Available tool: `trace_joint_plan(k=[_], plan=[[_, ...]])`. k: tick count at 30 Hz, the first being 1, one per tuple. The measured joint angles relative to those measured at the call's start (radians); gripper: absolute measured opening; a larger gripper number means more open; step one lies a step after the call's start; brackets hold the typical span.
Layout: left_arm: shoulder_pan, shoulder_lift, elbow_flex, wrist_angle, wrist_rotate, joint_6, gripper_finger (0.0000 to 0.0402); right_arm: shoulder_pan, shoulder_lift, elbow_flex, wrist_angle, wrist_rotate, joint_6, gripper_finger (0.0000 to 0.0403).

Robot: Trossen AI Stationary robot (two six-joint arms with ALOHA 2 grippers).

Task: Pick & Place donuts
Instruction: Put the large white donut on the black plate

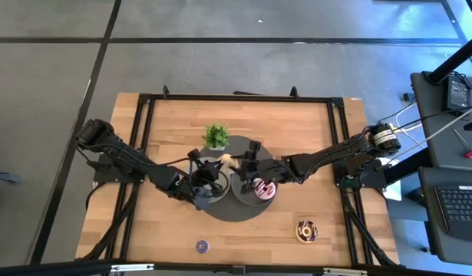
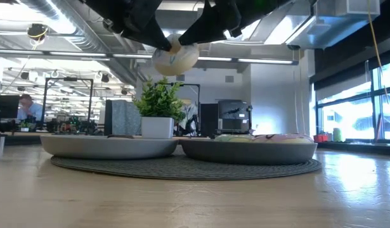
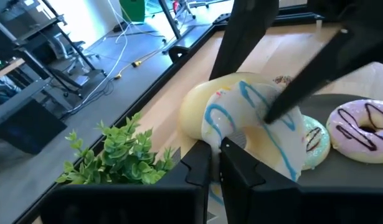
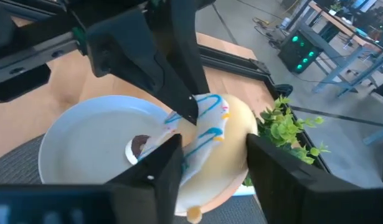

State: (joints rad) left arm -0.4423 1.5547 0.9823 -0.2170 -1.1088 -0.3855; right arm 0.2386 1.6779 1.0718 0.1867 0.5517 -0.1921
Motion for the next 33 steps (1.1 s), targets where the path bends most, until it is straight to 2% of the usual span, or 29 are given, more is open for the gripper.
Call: trace_joint_plan(k=[6,12,19,26,29,33], plan=[[0.0,0.0,0.0,0.006,0.001,0.047,0.0032,0.0,0.0,0.0,-0.008,0.004,-0.001,0.0096],[-0.001,0.0,0.0,0.008,0.012,0.081,0.005,0.0,0.0,0.0,-0.01,0.004,-0.003,0.0059],[-0.005,0.0,0.0,0.005,0.053,0.092,0.0095,-0.001,0.0,0.0,-0.044,0.006,0.007,0.005],[-0.048,-0.022,0.001,-0.019,0.037,0.089,0.0148,-0.002,-0.008,-0.001,-0.145,0.01,0.066,0.005],[-0.059,-0.043,0.001,-0.041,0.079,0.059,0.016,-0.002,-0.01,-0.001,-0.2,0.007,0.106,0.005],[-0.068,-0.063,0.001,-0.097,0.121,0.004,0.0167,-0.002,-0.031,-0.001,-0.323,-0.085,0.213,0.0049]])
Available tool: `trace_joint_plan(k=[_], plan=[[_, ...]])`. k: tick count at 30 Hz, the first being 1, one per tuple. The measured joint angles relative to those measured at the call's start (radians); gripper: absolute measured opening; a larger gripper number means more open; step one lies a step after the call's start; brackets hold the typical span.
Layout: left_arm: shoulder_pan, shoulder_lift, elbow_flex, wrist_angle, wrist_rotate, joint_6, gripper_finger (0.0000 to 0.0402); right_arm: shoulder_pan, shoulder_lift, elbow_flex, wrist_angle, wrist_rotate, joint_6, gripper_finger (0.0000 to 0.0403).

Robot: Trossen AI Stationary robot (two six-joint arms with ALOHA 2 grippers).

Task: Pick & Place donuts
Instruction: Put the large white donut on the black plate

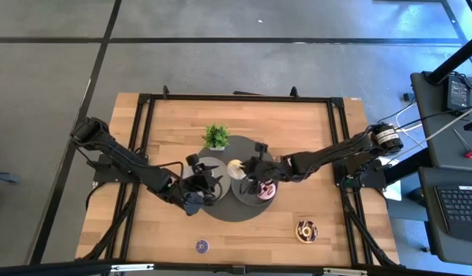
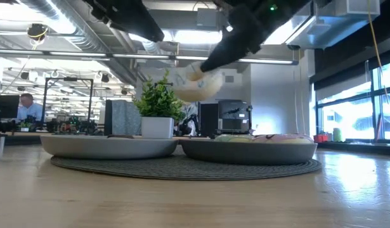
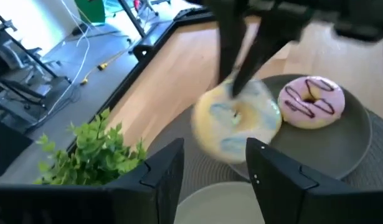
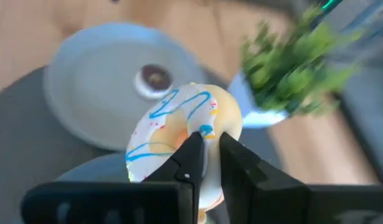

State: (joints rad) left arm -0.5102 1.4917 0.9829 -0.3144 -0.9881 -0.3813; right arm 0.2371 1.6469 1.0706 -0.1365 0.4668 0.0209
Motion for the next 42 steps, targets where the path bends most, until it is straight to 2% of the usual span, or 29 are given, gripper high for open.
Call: trace_joint_plan(k=[5,9,17,32,42], plan=[[0.0,-0.005,0.0,-0.051,0.021,-0.05,0.0168,0.0,-0.018,0.0,-0.118,-0.149,0.11,0.0049],[0.008,-0.005,0.0,-0.053,0.068,-0.054,0.0165,0.0,-0.019,-0.023,-0.125,-0.279,0.155,0.0049],[0.014,-0.005,0.0,-0.052,0.1,-0.054,0.0166,0.0,-0.018,-0.158,0.061,-0.286,0.189,0.0049],[0.023,-0.005,0.0,-0.053,0.101,-0.077,0.0166,0.0,-0.018,-0.316,0.362,-0.303,0.267,0.0049],[0.023,-0.005,0.0,-0.053,0.101,-0.077,0.0162,0.001,0.014,-0.326,0.411,-0.304,0.264,0.0049]])
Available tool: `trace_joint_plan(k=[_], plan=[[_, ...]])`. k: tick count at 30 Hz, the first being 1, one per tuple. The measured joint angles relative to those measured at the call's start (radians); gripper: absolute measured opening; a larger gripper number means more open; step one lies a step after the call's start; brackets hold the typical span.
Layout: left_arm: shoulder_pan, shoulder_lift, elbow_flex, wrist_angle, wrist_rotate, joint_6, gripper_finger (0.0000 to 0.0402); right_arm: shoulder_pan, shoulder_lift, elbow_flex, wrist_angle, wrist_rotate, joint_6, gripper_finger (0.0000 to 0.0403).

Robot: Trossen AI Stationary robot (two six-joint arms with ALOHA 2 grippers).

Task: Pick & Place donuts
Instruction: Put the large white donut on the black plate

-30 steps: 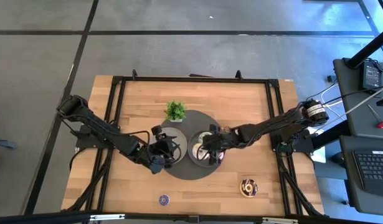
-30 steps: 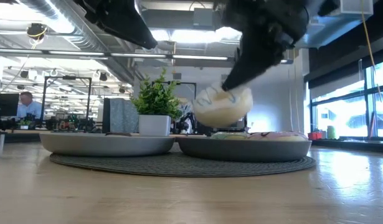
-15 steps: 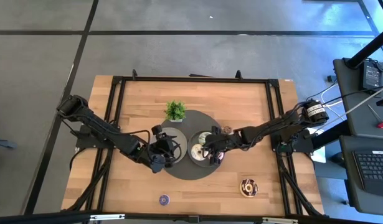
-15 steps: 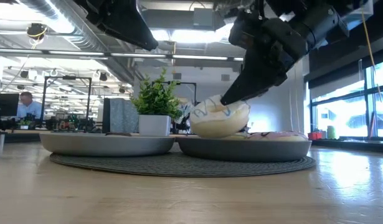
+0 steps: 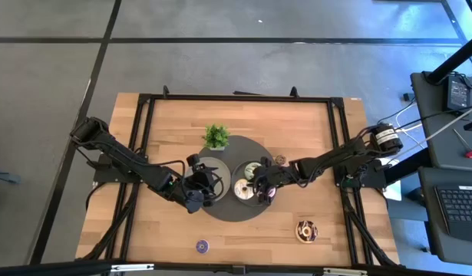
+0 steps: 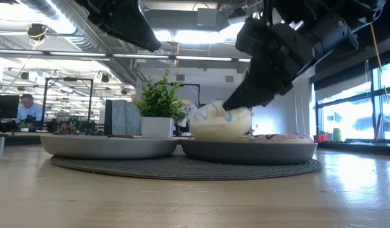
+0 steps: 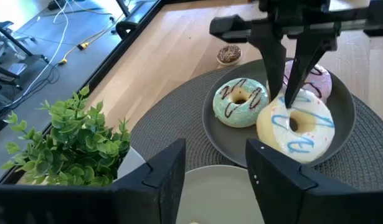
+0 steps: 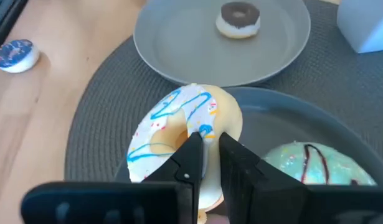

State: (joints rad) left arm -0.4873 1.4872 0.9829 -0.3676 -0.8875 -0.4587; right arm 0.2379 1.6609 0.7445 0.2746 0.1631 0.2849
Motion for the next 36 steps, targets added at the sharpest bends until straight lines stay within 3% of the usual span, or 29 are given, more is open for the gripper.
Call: trace_joint_plan(k=[14,18,26,36], plan=[[0.007,0.0,0.0,-0.002,0.0,0.0,0.016,0.0,0.048,0.0,0.014,0.002,-0.033,0.0051],[0.007,0.0,0.0,-0.002,0.023,0.0,0.0161,-0.005,0.048,0.0,0.01,0.003,-0.033,0.0077],[0.007,0.0,0.0,-0.002,0.184,0.0,0.0162,-0.024,0.048,0.0,-0.001,0.003,-0.059,0.0144],[0.003,0.0,0.0,-0.002,0.396,-0.001,0.0164,-0.058,0.048,0.0,-0.003,0.002,-0.113,0.0167]])
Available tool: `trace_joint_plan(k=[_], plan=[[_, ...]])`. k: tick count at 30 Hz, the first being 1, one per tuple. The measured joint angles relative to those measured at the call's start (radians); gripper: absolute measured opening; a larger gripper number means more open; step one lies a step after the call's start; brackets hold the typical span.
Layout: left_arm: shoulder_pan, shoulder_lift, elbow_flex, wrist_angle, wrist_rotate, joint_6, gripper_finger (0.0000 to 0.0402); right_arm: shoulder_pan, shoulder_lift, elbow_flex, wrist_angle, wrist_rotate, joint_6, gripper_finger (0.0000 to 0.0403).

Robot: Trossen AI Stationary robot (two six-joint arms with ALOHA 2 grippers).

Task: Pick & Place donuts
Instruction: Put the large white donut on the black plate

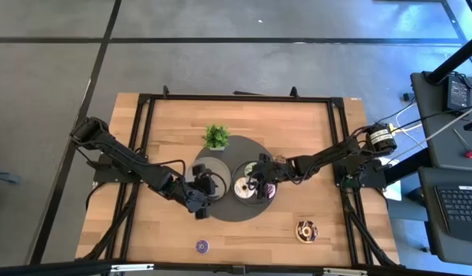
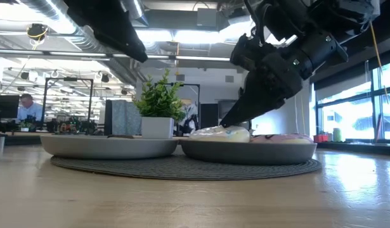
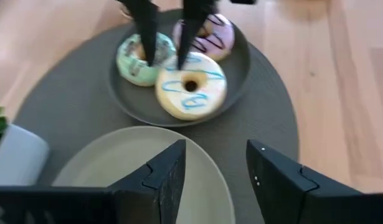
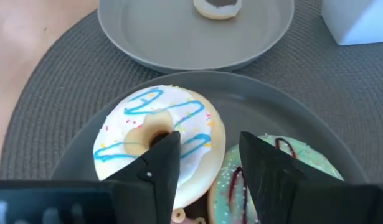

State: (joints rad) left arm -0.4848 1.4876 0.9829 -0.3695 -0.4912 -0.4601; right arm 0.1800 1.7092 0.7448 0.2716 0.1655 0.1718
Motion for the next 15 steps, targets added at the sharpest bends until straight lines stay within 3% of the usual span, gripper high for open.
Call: trace_joint_plan(k=[10,15], plan=[[-0.035,0.0,0.0,0.004,0.201,-0.001,0.0163,-0.007,-0.001,0.0,-0.011,0.043,-0.046,0.0168],[-0.059,0.0,-0.001,0.005,0.226,-0.008,0.0166,0.014,-0.001,0.009,0.0,0.043,-0.077,0.0168]])
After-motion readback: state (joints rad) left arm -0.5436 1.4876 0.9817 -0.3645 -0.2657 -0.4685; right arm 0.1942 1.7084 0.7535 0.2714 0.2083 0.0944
